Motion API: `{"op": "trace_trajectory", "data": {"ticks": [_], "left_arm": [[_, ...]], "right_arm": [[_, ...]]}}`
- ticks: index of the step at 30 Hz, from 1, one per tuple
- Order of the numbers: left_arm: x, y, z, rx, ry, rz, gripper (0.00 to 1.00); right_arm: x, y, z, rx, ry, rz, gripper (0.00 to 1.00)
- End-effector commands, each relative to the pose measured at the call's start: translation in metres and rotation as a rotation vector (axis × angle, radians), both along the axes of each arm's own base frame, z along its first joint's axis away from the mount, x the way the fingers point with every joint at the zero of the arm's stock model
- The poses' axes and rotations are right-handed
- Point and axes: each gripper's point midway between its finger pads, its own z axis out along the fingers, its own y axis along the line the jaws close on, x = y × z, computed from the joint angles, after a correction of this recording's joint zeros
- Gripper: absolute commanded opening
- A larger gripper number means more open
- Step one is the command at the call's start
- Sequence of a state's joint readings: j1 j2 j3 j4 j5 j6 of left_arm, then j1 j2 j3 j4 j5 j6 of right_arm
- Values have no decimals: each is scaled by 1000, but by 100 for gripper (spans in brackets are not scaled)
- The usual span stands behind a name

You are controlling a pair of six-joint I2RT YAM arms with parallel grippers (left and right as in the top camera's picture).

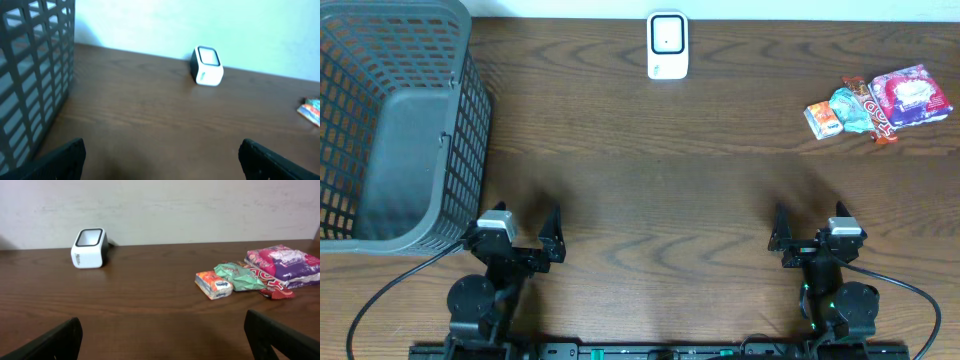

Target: Scan the item barcode

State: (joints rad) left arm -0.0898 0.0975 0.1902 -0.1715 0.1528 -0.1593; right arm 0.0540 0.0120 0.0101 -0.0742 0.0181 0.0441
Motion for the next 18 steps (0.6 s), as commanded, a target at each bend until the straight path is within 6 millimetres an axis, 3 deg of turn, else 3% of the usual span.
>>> {"op": "trace_trajectory", "data": {"ticks": [1, 18], "left_arm": [[0, 2, 1, -1, -45, 1, 98], [9, 6, -5, -8, -172, 22, 98]], "right_arm": [[0, 2, -1, -7, -2, 8, 99], [0, 2, -1, -8, -2, 8, 99]]}}
